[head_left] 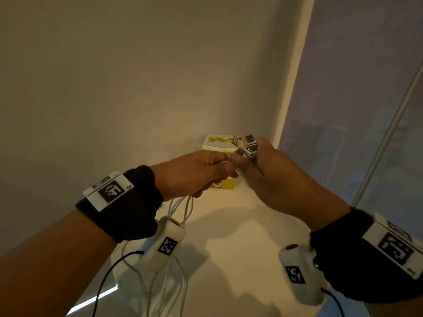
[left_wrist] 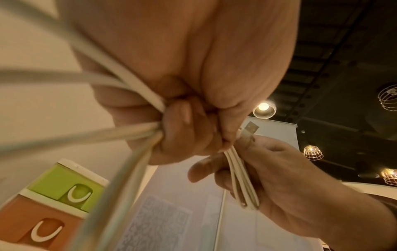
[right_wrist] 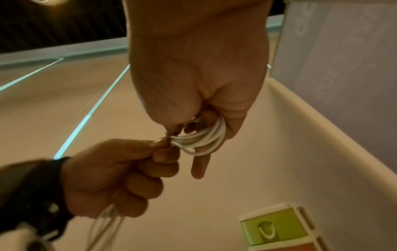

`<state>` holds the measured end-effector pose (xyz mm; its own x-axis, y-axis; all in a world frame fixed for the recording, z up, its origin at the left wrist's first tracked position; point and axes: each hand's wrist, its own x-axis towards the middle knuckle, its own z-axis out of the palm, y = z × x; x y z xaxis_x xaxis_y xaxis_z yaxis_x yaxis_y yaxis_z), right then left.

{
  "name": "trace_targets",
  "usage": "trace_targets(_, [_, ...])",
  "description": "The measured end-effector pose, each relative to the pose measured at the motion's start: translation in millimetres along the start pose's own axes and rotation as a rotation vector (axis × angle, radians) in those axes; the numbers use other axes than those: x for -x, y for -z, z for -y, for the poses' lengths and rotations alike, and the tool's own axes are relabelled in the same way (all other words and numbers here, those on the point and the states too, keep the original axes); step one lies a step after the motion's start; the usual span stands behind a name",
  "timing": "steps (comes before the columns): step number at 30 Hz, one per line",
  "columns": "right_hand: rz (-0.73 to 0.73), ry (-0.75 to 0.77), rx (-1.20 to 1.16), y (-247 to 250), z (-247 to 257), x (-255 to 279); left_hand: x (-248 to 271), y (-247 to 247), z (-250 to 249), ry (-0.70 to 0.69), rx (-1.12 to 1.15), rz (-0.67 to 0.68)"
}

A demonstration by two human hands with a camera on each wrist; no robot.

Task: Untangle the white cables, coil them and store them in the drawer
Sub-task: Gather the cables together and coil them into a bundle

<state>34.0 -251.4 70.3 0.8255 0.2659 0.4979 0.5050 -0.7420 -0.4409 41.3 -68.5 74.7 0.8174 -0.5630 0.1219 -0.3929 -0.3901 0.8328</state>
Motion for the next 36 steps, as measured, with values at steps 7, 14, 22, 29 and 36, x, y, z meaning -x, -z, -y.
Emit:
trace_targets(7, [0.167, -0.050, -0.250, -12.6, 11.1, 3.1, -2.6, 7.1, -1.6, 0.011, 0.027, -0.017])
trace_targets(14, [-0.023, -0.039, 0.120, -1.4, 0.2, 7.8, 3.8, 21.9, -7.2, 0.057, 0.145, -0.053])
trace_targets(22, [-0.313, -0.237, -0.662, -22.1, 2.3, 2.0, -3.8, -6.9, -13.2, -0.043, 0.309, -0.237])
trace_targets(29, [-0.203, -0.343, -1.408, -22.1, 12.1, -0.7, -14.7, -40.7, -18.0, -0.125, 0.345, -0.399])
trace_targets(36, [-0.299, -0.381, -1.177, -23.8, 15.1, -5.5, -19.5, -53.4, -15.0, -0.158, 0.319, -0.455])
